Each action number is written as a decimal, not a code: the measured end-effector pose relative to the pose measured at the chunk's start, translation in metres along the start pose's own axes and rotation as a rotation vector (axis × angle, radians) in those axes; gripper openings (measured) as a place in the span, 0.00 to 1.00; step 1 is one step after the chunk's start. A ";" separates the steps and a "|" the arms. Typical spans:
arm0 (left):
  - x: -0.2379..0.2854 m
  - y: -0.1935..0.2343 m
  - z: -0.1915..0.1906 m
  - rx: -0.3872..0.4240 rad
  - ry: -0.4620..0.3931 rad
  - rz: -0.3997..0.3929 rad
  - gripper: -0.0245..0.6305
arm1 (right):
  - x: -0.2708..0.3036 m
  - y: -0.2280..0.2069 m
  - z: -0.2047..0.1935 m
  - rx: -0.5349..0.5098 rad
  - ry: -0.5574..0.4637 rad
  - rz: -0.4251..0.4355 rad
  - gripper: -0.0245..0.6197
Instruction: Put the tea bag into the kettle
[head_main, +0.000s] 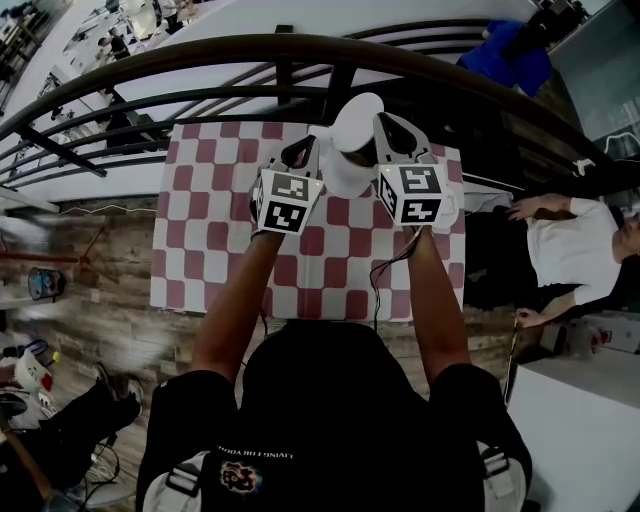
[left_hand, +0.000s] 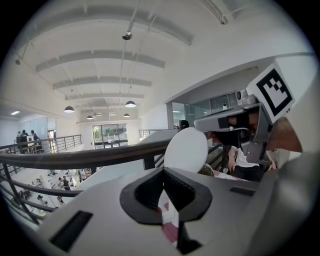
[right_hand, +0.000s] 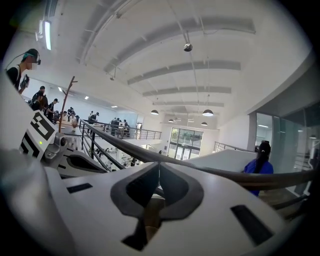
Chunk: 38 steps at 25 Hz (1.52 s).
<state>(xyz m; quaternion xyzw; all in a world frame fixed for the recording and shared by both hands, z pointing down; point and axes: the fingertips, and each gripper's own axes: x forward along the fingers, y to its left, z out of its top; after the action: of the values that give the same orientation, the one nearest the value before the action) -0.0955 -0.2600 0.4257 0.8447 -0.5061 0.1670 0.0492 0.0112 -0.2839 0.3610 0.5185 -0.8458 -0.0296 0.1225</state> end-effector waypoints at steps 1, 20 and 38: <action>0.001 -0.002 0.000 -0.001 0.001 -0.004 0.04 | -0.002 -0.003 -0.003 0.007 0.003 -0.006 0.06; 0.018 -0.021 -0.011 -0.026 0.023 -0.037 0.04 | -0.019 -0.037 -0.077 0.136 0.105 -0.090 0.06; 0.027 -0.028 -0.024 -0.036 0.046 -0.043 0.04 | -0.015 -0.036 -0.134 0.230 0.198 -0.067 0.06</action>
<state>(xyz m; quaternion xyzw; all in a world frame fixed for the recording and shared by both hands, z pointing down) -0.0652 -0.2631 0.4595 0.8504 -0.4894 0.1760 0.0794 0.0811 -0.2771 0.4813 0.5572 -0.8097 0.1145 0.1442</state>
